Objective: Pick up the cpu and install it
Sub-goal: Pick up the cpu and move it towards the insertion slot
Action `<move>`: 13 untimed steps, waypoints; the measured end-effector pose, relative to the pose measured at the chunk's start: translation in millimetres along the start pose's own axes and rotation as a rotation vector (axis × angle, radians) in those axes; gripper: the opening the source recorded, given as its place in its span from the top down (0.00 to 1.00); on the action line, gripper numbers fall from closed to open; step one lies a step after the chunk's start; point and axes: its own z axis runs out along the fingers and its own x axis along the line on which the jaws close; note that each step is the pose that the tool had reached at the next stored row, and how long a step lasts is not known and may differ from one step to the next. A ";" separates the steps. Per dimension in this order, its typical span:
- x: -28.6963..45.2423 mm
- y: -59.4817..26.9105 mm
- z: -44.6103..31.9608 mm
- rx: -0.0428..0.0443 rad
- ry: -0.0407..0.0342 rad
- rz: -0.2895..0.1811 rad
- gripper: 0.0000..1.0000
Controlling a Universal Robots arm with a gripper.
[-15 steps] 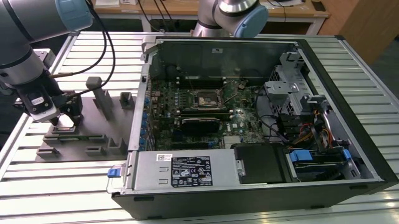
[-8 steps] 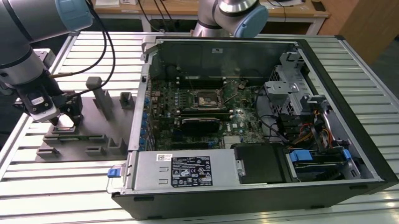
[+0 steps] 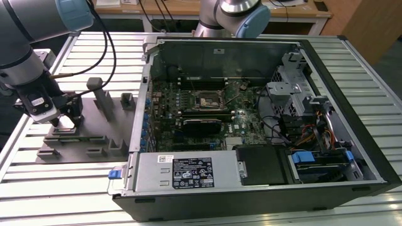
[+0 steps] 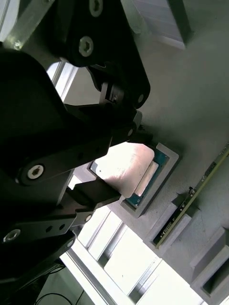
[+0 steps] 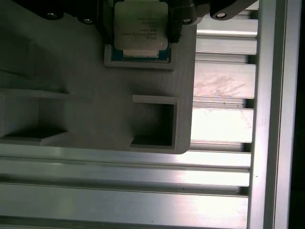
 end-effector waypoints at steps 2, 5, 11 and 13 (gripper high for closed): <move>0.0 0.0 0.0 0.0000 0.0000 0.000 0.45; 0.0 0.0 -0.9 0.0002 0.0002 0.000 0.45; -0.2 0.2 -8.7 0.0000 -0.0001 0.000 0.45; -0.2 0.3 -11.4 0.0000 0.0000 0.000 0.45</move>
